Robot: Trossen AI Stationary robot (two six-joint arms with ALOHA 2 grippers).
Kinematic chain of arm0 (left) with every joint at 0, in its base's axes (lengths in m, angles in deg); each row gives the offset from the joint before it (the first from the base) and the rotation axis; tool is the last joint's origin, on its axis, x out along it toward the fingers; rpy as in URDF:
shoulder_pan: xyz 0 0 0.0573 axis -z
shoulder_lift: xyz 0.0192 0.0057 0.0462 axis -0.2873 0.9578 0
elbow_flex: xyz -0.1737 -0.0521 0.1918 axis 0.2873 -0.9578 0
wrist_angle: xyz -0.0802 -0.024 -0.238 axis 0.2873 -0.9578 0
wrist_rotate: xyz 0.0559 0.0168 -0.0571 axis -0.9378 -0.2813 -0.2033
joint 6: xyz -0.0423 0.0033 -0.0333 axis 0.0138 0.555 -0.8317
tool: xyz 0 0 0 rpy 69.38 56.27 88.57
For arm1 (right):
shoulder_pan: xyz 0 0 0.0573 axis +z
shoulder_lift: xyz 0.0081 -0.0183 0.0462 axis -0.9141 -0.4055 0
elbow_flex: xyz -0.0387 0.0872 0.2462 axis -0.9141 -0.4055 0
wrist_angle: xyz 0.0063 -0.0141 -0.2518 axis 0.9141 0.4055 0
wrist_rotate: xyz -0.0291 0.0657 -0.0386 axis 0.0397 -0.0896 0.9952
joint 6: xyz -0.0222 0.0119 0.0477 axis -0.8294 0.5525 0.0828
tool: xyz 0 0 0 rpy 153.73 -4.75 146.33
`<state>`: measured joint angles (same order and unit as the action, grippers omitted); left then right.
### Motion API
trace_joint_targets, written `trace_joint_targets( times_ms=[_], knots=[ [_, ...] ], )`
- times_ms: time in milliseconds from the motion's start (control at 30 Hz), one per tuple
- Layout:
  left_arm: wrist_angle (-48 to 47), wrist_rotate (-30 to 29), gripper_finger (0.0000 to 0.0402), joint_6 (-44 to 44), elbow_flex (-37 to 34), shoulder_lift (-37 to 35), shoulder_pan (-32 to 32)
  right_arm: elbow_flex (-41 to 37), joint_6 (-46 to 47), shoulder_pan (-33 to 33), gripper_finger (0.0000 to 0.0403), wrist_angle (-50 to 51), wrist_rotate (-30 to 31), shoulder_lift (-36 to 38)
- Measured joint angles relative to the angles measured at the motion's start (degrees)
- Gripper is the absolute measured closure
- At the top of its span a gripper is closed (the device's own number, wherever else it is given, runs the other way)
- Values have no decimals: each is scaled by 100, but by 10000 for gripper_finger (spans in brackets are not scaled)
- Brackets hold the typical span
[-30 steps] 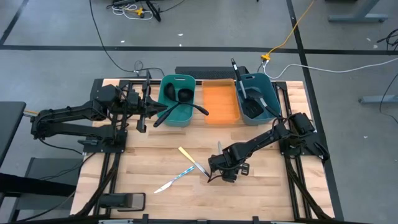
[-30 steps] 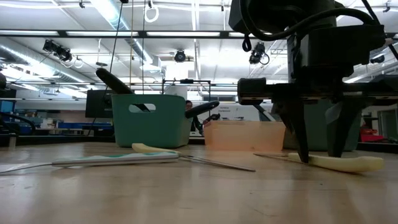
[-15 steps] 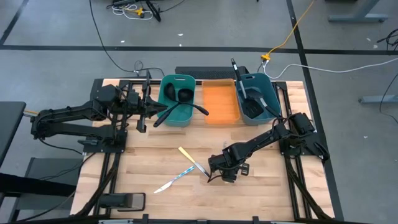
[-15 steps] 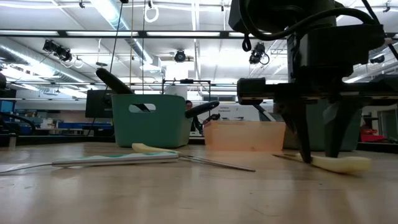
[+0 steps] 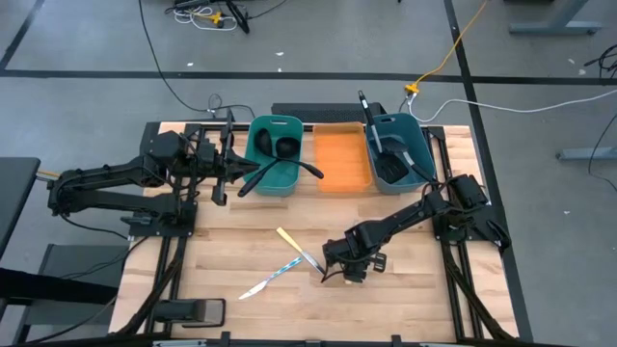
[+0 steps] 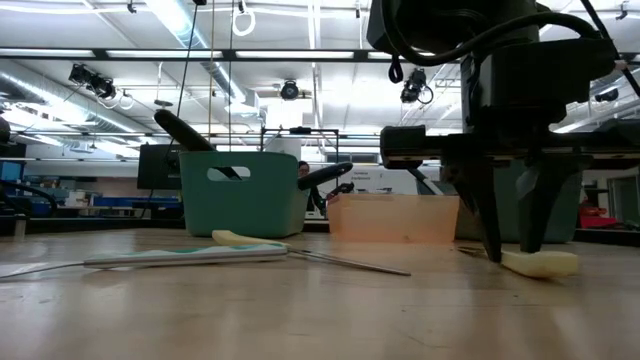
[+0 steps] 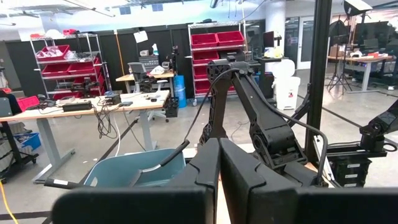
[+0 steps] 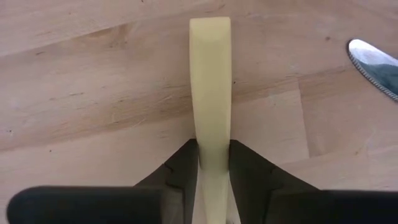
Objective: Pick & Place Kitchen Items
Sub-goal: Put the right yellow table knife into the orange bin
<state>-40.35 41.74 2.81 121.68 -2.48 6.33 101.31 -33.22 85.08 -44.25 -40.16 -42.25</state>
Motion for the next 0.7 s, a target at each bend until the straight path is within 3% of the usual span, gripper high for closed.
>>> trace_joint_targets(
  times_ms=[700],
  knots=[
    [0, 0, 386, 0, 0, 0, 0, 0, -14, 0, 339, -26, -187, 0]
  ],
)
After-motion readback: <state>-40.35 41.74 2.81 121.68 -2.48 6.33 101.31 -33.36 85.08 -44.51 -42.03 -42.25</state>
